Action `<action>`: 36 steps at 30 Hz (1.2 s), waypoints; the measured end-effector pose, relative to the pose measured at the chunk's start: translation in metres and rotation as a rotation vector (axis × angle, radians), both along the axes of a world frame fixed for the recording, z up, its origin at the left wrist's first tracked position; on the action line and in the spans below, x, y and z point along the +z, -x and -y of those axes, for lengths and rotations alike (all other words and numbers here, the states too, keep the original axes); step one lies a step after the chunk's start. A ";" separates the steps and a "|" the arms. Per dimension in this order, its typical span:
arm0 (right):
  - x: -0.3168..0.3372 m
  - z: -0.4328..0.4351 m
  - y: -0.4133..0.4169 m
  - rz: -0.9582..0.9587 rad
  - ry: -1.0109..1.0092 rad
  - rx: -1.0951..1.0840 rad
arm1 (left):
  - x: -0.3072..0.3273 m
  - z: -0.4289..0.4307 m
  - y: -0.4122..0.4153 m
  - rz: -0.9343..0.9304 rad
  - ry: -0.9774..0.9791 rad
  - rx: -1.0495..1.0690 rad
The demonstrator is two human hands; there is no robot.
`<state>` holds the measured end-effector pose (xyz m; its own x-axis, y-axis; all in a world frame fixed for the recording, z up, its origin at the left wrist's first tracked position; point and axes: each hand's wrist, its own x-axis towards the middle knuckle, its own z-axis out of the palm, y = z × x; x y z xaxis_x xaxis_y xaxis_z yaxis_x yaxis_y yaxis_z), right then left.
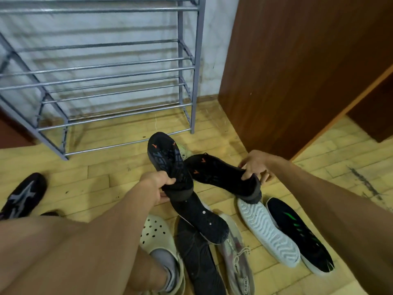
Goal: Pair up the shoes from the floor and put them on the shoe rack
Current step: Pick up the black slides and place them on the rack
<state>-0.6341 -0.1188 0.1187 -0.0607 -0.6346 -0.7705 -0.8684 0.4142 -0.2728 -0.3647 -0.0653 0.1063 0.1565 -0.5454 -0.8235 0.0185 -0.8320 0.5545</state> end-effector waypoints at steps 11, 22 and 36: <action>-0.079 0.084 -0.087 0.433 0.193 -0.392 | -0.043 0.091 -0.045 0.136 0.055 0.104; -0.171 0.229 -0.156 0.478 0.343 -0.534 | -0.126 0.246 -0.095 0.173 0.148 0.060; -0.215 0.266 -0.152 0.591 0.413 -0.646 | -0.204 0.305 -0.099 0.383 0.206 -0.106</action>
<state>-0.4826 -0.3851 -0.0958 -0.1670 -0.8422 -0.5126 -0.1821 0.5373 -0.8235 -0.2661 -0.3701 -0.0982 0.3630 -0.7217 -0.5894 -0.3001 -0.6893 0.6594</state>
